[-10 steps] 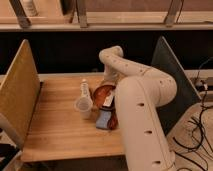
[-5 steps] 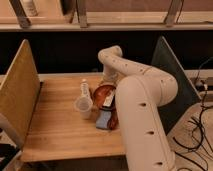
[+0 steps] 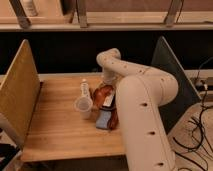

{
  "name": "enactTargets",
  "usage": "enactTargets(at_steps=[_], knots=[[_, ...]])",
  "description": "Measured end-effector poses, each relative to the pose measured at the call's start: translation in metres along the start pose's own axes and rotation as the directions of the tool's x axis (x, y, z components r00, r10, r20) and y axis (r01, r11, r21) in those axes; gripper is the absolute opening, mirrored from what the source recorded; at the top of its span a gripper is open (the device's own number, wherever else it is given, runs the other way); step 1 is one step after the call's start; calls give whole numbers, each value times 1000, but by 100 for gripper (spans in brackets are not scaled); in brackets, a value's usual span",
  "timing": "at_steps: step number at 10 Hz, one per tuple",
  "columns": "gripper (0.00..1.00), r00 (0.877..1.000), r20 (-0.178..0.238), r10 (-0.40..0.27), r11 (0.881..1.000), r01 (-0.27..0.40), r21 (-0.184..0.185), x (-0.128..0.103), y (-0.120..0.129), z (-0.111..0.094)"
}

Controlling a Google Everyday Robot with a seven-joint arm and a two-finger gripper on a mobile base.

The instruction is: Place the eraser in the ceramic cup

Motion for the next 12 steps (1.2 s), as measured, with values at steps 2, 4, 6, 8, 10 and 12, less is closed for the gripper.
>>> enactTargets(at_steps=[2, 4, 6, 8, 10, 12], knots=[[80, 1000, -10, -1, 1000, 1, 10, 1, 4, 11], [80, 999, -39, -7, 1000, 7, 24, 7, 7, 27], [80, 997, -74, 5, 999, -2, 35, 9, 4, 44], [71, 995, -101, 14, 999, -11, 32, 8, 3, 55], [53, 994, -104, 14, 1000, -12, 25, 4, 4, 56], [28, 996, -90, 3, 1000, -2, 15, -1, 10, 54]])
